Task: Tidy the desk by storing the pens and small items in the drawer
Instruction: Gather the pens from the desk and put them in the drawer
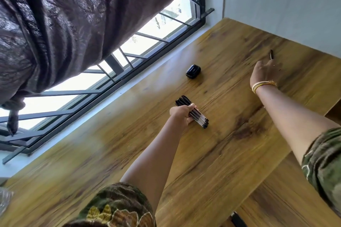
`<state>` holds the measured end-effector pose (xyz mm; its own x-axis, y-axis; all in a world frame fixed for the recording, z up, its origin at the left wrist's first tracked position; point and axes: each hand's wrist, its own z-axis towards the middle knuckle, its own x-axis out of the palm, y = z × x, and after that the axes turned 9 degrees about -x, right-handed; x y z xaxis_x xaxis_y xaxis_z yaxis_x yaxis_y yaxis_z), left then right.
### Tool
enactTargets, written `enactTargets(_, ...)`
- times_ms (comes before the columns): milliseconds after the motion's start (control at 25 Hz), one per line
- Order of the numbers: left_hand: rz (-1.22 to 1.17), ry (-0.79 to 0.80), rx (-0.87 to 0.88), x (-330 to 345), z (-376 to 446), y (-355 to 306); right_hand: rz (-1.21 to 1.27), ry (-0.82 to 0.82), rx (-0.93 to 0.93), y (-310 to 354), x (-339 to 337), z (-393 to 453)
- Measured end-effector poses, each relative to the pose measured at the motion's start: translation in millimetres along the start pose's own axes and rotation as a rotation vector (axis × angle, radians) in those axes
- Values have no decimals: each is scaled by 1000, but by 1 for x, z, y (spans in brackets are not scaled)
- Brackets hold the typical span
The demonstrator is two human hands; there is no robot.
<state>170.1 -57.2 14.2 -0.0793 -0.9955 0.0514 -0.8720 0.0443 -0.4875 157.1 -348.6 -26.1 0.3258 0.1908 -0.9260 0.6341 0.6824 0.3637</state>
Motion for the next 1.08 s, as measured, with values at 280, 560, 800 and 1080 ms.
enactTargets(280, -11, 9, 29, 2, -9, 1, 30, -75, -39, 14, -14, -49)
enactTargets(560, -66, 108, 62, -8, -13, 17, 612, 110, -205, 78, -3, -195)
enactTargets(800, -47, 103, 118, -32, -20, 51, 773, 234, -240, 81, -10, -240)
enactTargets(1080, -91, 176, 227, -70, -44, 84, 841, 431, -296, 85, -32, -273)
